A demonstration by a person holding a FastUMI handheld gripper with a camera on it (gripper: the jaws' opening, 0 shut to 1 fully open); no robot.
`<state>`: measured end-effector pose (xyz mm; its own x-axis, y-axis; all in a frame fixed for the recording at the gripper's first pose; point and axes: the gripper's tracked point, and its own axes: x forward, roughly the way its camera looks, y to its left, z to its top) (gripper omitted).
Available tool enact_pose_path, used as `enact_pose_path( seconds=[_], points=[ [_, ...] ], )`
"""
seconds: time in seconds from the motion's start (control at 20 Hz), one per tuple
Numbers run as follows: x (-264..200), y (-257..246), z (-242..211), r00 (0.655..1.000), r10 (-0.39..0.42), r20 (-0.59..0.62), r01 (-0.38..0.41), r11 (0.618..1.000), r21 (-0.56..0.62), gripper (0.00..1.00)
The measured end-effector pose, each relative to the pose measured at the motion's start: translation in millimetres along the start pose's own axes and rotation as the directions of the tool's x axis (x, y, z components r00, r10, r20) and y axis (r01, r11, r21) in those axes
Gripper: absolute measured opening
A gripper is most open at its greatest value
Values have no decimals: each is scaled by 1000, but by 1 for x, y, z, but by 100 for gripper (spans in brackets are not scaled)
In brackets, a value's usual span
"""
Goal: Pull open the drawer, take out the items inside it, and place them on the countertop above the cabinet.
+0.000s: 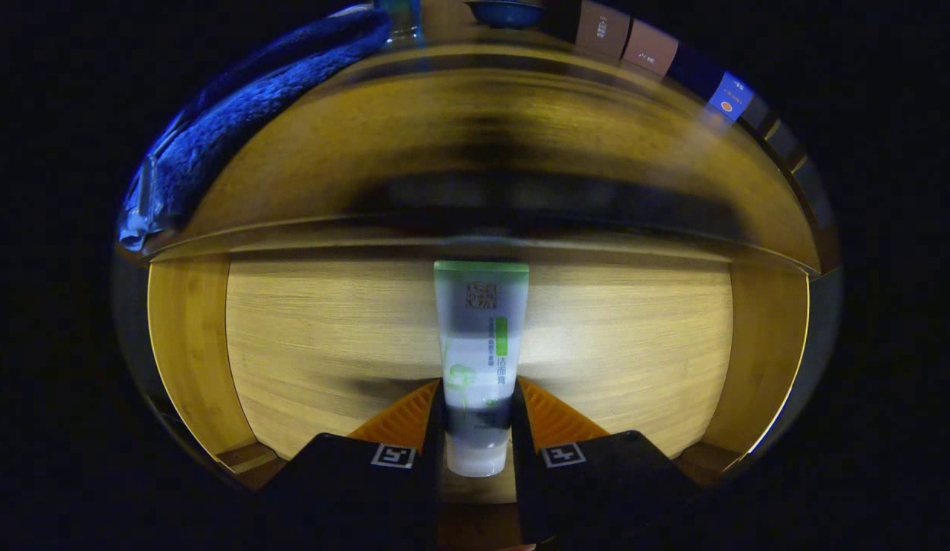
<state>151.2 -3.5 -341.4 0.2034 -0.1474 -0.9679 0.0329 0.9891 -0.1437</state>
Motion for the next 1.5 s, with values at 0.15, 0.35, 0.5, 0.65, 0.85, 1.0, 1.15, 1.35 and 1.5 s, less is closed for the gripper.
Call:
enact_pose_path(
  seconds=[0.15,0.35,0.5,0.65,0.85,1.0,1.15,1.35,1.5],
  points=[
    [-6,-1,2,1000,3,22,-4,1000,10,45],
    [-26,-4,13,992,-7,125,7,1000,5,45],
    [-47,0,17,983,12,184,-13,1000,3,45],
    [-64,-8,13,976,56,212,-59,998,10,45],
    [-99,-14,7,954,77,290,-87,996,25,45],
    [-130,-22,21,924,69,376,-87,996,30,44],
    [-149,-30,61,896,59,441,-88,995,47,45],
    [-154,-29,122,891,87,445,-145,985,98,44],
    [-142,-24,159,898,80,432,-135,986,97,44]
  ],
)
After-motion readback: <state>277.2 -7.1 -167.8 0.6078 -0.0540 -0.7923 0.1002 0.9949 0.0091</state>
